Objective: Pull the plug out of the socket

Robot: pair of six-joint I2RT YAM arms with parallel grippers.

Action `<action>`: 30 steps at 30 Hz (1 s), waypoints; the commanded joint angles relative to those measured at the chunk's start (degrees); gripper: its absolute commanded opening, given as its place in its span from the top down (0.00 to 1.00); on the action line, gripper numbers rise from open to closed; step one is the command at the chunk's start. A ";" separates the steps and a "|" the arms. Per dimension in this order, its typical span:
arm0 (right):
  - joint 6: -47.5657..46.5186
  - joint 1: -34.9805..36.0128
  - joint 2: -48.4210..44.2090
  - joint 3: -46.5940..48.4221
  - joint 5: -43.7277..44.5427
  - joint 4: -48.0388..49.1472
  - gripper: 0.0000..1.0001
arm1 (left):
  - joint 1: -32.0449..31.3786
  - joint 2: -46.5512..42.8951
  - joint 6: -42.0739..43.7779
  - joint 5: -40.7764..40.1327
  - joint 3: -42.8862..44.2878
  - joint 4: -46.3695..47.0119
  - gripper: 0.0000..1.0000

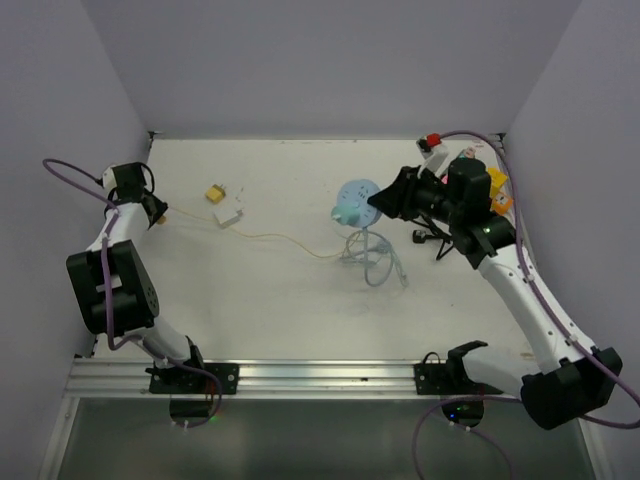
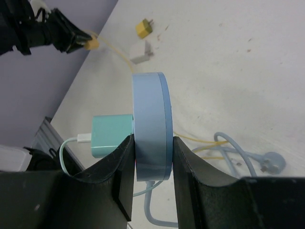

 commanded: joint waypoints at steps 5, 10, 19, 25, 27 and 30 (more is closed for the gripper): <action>-1.99 -6.99 -7.50 3.49 12.83 -4.21 1.00 | 0.51 0.95 2.45 -3.88 -0.18 3.87 1.00; -0.60 -7.17 -3.20 0.25 2.13 -2.28 1.00 | -0.80 2.70 4.20 7.27 -3.17 8.97 1.00; 1.43 -4.37 3.39 -7.14 -3.60 3.53 1.00 | -6.35 6.48 4.57 22.22 -4.31 14.51 0.86; 1.17 0.90 7.52 -8.64 -1.67 5.72 1.00 | -6.35 6.92 3.34 26.63 -5.19 15.74 0.45; 1.43 2.22 9.10 -8.73 -0.88 6.60 1.00 | -6.35 6.14 3.07 26.72 -5.36 14.69 0.32; 2.75 3.37 10.60 -8.82 -0.09 8.01 1.00 | -6.35 3.94 2.90 26.89 -5.80 12.67 0.19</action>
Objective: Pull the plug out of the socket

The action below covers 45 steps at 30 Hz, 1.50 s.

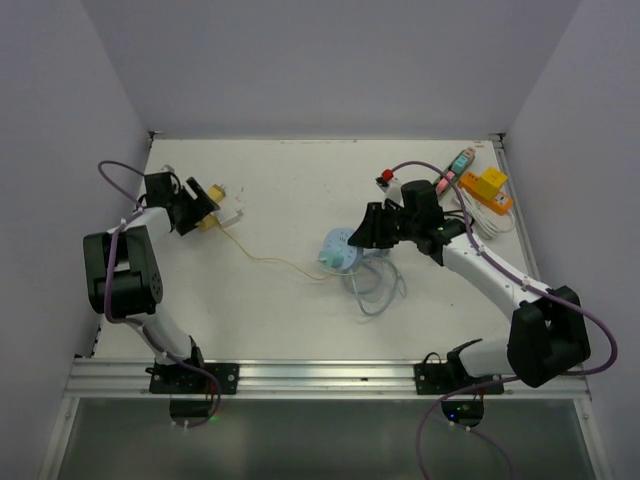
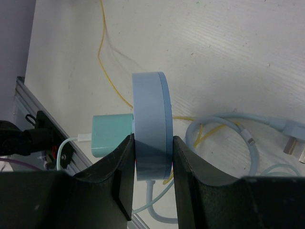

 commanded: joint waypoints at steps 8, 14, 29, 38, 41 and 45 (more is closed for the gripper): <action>1.46 1.06 2.42 2.40 2.33 4.20 1.00 | -3.67 -15.40 0.28 -3.44 -2.53 -9.01 0.00; 1.37 1.06 2.68 3.11 2.68 3.76 1.00 | -9.47 -27.61 0.55 -12.76 -7.89 -14.12 0.00; 1.28 1.06 2.86 3.11 3.65 3.24 1.00 | -38.03 -33.34 -16.33 -13.03 -15.46 -14.65 0.04; 1.46 1.06 2.42 1.79 4.18 3.24 1.00 | -45.42 -25.53 -16.42 -12.70 -15.20 -11.66 0.07; 1.46 1.06 1.98 1.44 4.53 3.24 1.00 | -46.31 -22.18 -16.59 -10.85 -14.67 -9.30 0.10; 1.37 1.06 1.80 1.09 4.97 2.97 1.00 | -47.18 -17.88 -17.47 -8.47 -13.70 -5.96 0.16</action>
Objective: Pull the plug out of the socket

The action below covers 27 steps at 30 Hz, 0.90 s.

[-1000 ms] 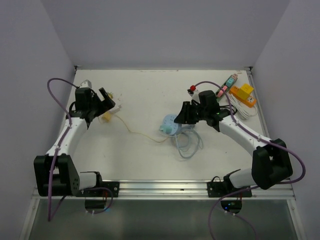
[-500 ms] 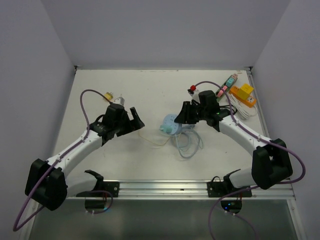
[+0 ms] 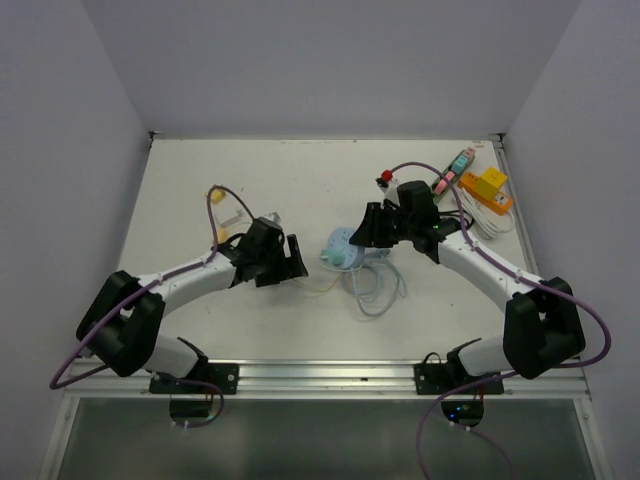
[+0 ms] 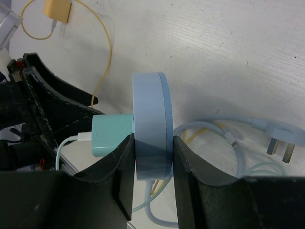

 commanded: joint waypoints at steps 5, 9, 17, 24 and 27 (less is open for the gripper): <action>0.43 0.10 -2.31 0.34 0.75 2.19 1.00 | -2.96 5.73 -2.51 3.39 3.90 7.20 0.31; 0.08 0.10 -3.36 -0.01 1.72 1.66 1.00 | -2.96 6.44 -1.98 1.55 5.30 6.85 0.73; -0.97 -0.95 -7.76 -0.72 8.13 -1.85 1.00 | 7.92 3.89 8.63 -11.53 13.21 -0.97 1.00; 0.26 -6.40 -11.53 -1.77 10.42 -3.88 1.00 | 22.95 2.39 16.03 -19.73 20.51 -6.07 1.00; 0.17 -7.99 -13.12 -1.25 12.61 -5.54 1.00 | 30.24 2.22 17.00 -19.03 21.92 -5.99 1.00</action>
